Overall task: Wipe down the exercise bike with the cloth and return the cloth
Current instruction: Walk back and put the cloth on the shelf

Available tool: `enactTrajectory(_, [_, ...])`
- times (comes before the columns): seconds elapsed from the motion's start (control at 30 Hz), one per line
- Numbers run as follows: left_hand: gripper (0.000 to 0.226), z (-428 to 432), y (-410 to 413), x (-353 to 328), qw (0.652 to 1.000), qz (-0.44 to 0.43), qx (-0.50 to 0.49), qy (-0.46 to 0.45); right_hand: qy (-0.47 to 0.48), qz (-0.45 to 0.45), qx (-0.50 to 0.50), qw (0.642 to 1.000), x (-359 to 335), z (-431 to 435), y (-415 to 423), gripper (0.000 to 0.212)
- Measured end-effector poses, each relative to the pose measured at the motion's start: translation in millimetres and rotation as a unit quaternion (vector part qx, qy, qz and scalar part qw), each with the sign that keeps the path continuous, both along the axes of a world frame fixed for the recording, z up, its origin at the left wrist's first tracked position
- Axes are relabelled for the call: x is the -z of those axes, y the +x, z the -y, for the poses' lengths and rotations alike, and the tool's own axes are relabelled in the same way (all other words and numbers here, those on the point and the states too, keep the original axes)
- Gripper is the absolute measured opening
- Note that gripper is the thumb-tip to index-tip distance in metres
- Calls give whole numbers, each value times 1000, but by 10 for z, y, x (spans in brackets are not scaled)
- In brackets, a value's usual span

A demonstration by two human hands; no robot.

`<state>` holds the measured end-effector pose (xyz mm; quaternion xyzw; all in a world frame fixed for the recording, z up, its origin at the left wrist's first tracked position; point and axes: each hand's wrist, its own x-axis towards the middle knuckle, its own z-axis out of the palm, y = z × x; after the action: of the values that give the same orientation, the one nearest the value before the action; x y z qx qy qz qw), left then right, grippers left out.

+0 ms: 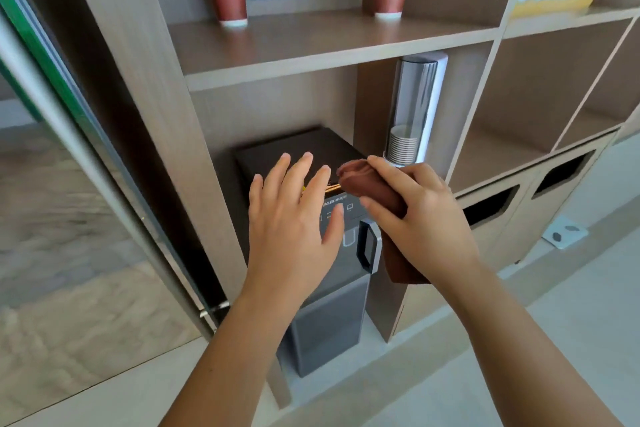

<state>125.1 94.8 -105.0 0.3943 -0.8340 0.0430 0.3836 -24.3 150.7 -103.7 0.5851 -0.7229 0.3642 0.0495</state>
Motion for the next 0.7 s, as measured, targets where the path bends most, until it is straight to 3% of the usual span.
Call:
enactTrajectory(0.23, [42, 377, -209, -390, 994, -35, -14, -107, -60, -21, -43, 997, -470, 509, -245, 54])
enactTrajectory(0.37, [39, 551, -283, -676, 985, -74, -18, -154, -118, 10, -63, 991, -812, 717, -383, 53])
enactTrajectory(0.7, [42, 1078, -406, -1168, 982, -22, -106, -155, -143, -84, -69, 984, -1466, 1494, -588, 51])
